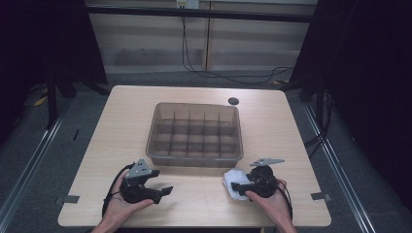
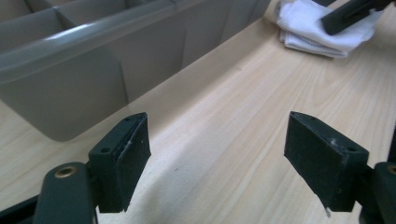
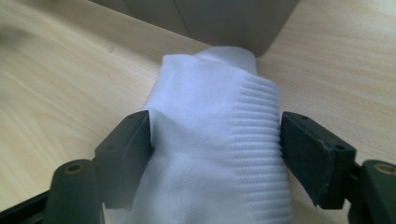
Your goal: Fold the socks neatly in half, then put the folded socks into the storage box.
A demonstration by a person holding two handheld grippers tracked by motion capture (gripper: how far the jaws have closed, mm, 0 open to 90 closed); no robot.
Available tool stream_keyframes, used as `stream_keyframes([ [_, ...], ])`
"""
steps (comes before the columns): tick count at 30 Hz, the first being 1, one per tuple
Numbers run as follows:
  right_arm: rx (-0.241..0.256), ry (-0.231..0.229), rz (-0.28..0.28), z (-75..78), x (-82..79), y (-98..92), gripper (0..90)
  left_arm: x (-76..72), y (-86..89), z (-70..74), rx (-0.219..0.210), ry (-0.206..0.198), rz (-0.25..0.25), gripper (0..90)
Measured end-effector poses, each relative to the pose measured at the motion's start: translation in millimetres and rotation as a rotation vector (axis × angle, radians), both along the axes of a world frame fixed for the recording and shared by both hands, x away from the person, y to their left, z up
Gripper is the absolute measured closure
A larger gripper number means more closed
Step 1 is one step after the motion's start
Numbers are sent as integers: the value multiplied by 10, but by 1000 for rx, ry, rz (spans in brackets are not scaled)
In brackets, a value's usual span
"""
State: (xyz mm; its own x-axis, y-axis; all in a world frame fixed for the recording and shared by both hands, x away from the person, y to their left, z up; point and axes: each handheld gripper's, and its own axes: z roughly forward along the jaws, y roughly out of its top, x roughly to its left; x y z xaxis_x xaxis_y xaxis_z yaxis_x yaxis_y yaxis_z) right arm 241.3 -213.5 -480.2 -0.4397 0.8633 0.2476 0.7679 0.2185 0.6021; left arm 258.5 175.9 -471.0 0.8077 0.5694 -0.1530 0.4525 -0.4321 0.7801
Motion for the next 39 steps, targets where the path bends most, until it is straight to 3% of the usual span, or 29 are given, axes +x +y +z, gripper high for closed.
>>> stream_keyframes([
  [6,5,-15,2,143,16,-84,170,31,43,-2,3,-1,16,225],
  [10,1,-15,32,278,15,-54,190,40,45,-13,8,3,23,234],
  [12,-19,16,49,294,25,-7,201,46,47,-17,15,1,20,235],
  [18,-73,55,83,222,85,117,190,48,60,-25,16,3,24,237],
  [21,-121,50,104,178,97,186,175,57,67,-43,-2,26,18,239],
  [27,-170,72,127,118,127,246,157,66,69,-53,-1,28,19,251],
  [32,-197,118,143,65,154,299,140,54,69,-46,-7,29,17,253],
  [39,-215,131,162,1,160,316,138,72,71,-54,-8,36,17,253],
])
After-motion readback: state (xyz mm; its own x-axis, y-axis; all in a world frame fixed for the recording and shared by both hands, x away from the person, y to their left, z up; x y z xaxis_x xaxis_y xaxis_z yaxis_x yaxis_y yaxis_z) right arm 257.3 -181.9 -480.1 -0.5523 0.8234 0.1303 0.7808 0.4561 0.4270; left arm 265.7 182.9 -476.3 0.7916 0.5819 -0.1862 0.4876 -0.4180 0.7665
